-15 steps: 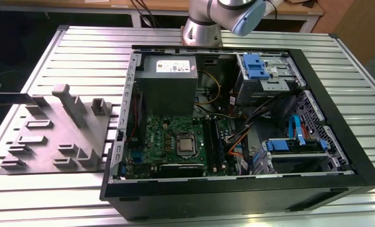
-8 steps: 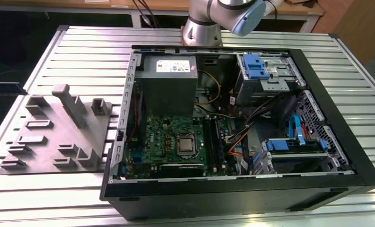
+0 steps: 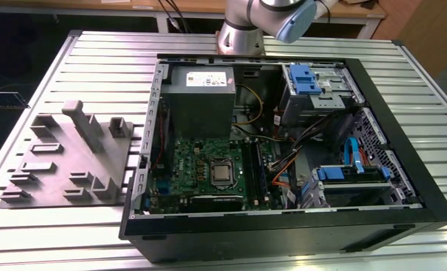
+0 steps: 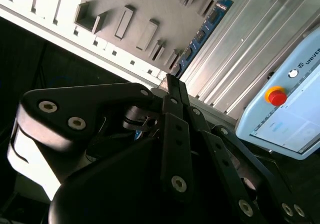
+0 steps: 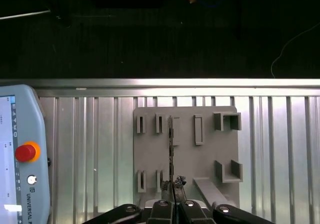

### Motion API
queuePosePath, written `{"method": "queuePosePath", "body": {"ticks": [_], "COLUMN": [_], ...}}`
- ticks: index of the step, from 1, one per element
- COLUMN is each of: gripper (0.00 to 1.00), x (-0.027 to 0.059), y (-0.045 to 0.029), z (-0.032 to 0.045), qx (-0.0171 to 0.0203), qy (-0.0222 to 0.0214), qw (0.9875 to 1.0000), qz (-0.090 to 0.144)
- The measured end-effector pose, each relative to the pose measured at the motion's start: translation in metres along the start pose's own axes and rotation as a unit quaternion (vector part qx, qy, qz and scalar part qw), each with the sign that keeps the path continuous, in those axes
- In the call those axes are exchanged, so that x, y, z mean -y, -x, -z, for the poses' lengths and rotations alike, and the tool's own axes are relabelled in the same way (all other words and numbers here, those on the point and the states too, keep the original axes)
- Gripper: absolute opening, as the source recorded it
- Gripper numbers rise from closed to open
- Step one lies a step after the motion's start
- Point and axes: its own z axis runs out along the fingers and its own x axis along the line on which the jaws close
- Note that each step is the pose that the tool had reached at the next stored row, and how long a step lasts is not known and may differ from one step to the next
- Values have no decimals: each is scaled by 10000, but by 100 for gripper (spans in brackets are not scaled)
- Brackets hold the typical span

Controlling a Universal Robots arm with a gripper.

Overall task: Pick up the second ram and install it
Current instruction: 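Pick up the second ram and move it above second insertion slot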

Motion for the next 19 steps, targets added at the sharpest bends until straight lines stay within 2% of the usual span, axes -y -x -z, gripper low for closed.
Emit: {"method": "queuePosePath", "body": {"ticks": [4, 7, 19], "gripper": [11, 11, 11], "x": [24, 88, 535], "y": [1, 2, 12], "z": [2, 5, 22], "qx": [-1, -1, 0], "qy": [1, 1, 1], "qw": [10000, 10000, 10000], "qz": [0, 0, 0]}}
